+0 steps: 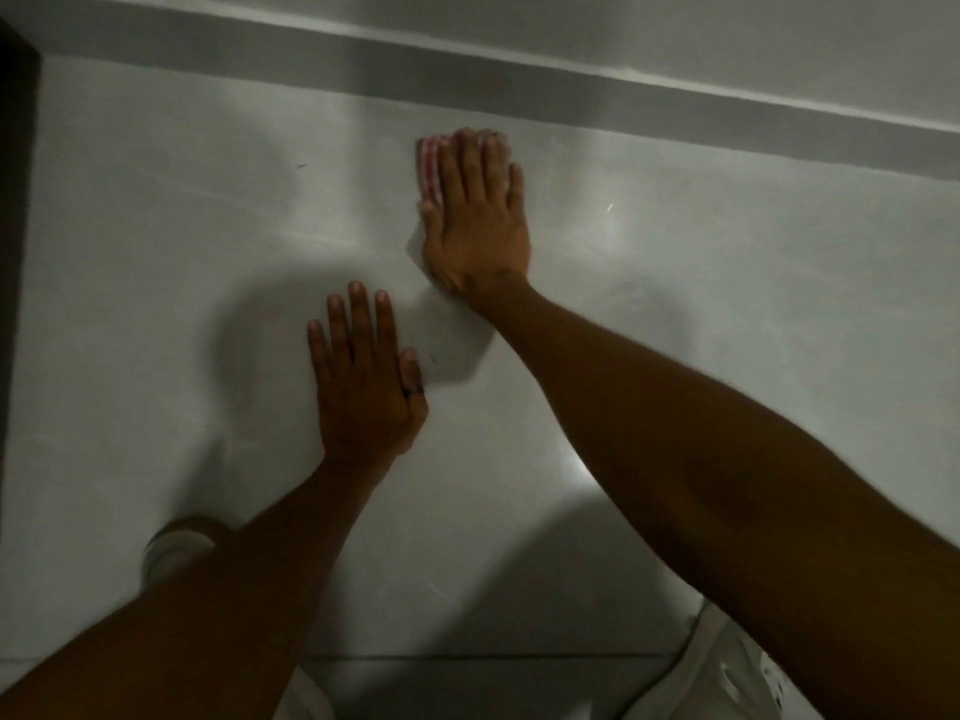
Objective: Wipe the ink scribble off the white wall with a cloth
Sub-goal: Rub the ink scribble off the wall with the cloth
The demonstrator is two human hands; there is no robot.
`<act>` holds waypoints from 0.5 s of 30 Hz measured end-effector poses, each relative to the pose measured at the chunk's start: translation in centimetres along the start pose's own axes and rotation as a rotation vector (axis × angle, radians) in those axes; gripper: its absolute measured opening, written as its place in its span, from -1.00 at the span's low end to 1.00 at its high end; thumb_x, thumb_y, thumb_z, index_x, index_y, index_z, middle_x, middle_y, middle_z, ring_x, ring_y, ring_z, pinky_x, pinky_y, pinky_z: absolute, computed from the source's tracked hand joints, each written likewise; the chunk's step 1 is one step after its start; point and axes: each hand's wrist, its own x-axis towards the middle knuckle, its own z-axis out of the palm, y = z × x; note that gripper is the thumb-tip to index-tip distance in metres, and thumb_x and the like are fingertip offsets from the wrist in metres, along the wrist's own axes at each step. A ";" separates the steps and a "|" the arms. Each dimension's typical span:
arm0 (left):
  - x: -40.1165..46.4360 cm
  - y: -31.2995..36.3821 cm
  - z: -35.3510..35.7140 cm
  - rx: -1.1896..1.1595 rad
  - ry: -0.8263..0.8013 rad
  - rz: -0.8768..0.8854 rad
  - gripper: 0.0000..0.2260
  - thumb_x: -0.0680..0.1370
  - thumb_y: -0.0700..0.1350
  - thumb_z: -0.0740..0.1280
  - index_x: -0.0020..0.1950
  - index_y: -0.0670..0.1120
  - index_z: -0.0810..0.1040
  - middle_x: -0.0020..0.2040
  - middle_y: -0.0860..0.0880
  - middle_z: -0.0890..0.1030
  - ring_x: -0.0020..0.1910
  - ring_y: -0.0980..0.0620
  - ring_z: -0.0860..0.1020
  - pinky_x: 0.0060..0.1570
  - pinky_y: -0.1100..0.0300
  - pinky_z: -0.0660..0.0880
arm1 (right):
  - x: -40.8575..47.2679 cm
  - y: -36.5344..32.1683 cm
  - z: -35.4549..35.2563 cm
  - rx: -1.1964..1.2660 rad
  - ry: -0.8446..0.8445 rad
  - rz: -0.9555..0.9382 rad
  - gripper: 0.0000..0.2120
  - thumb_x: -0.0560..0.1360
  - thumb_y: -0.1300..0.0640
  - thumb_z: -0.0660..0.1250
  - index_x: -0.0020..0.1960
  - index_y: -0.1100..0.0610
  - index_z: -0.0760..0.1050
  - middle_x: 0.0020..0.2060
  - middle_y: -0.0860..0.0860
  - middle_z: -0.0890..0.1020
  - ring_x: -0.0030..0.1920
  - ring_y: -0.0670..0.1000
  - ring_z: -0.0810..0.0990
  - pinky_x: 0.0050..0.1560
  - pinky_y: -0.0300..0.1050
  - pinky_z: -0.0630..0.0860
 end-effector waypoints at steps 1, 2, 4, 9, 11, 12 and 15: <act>0.0 -0.1 0.1 0.003 -0.006 0.000 -0.41 0.77 0.04 0.00 0.76 -0.19 0.13 0.76 -0.27 0.13 0.75 -0.33 0.10 0.72 -0.32 0.04 | 0.6 -1.3 0.1 -0.006 -0.003 -0.039 -0.32 0.73 -0.16 -0.14 0.74 0.15 -0.15 0.74 0.16 -0.10 0.74 0.22 -0.18 0.73 0.24 -0.15; 0.1 -0.2 0.3 0.004 -0.014 0.003 -0.41 0.77 0.05 0.00 0.76 -0.19 0.12 0.76 -0.27 0.13 0.75 -0.32 0.10 0.72 -0.31 0.03 | 1.1 -2.5 0.2 -0.012 -0.004 -0.069 -0.32 0.73 -0.15 -0.13 0.74 0.15 -0.14 0.74 0.16 -0.09 0.74 0.22 -0.17 0.73 0.25 -0.15; 0.1 -0.3 0.2 -0.003 -0.037 0.000 -0.41 0.77 0.06 -0.01 0.77 -0.18 0.12 0.76 -0.25 0.13 0.75 -0.30 0.10 0.72 -0.30 0.04 | 1.4 -4.3 0.6 0.002 -0.014 -0.107 -0.33 0.72 -0.14 -0.12 0.73 0.16 -0.13 0.74 0.16 -0.08 0.74 0.22 -0.16 0.73 0.24 -0.15; 0.2 -0.2 -0.6 -0.011 -0.073 0.005 -0.40 0.77 0.07 -0.04 0.76 -0.20 0.12 0.76 -0.26 0.16 0.75 -0.29 0.13 0.72 -0.30 0.09 | -1.3 -4.7 1.2 -0.003 -0.060 -0.219 -0.36 0.75 -0.11 -0.09 0.74 0.12 -0.13 0.74 0.14 -0.07 0.74 0.19 -0.16 0.73 0.20 -0.13; 0.2 -0.2 -0.8 -0.014 -0.061 0.005 -0.41 0.77 0.05 -0.01 0.75 -0.22 0.15 0.75 -0.27 0.18 0.74 -0.30 0.16 0.71 -0.31 0.12 | -3.6 -3.9 1.4 0.014 -0.070 -0.242 -0.36 0.74 -0.11 -0.09 0.74 0.11 -0.11 0.74 0.14 -0.06 0.74 0.19 -0.15 0.73 0.20 -0.11; 0.2 -0.3 -0.9 -0.010 -0.052 0.008 -0.42 0.77 0.03 0.05 0.74 -0.22 0.17 0.74 -0.28 0.20 0.73 -0.31 0.17 0.70 -0.32 0.14 | -4.9 -3.5 1.6 0.024 -0.078 -0.246 -0.36 0.73 -0.11 -0.11 0.74 0.11 -0.09 0.74 0.14 -0.05 0.74 0.19 -0.14 0.73 0.21 -0.10; 0.0 -0.1 -0.9 0.031 -0.008 0.019 -0.44 0.76 -0.01 0.13 0.72 -0.24 0.24 0.72 -0.30 0.24 0.71 -0.34 0.23 0.67 -0.34 0.22 | -9.9 -1.9 2.7 0.028 -0.082 -0.261 -0.36 0.72 -0.11 -0.13 0.74 0.12 -0.04 0.74 0.15 -0.01 0.74 0.20 -0.11 0.71 0.25 -0.04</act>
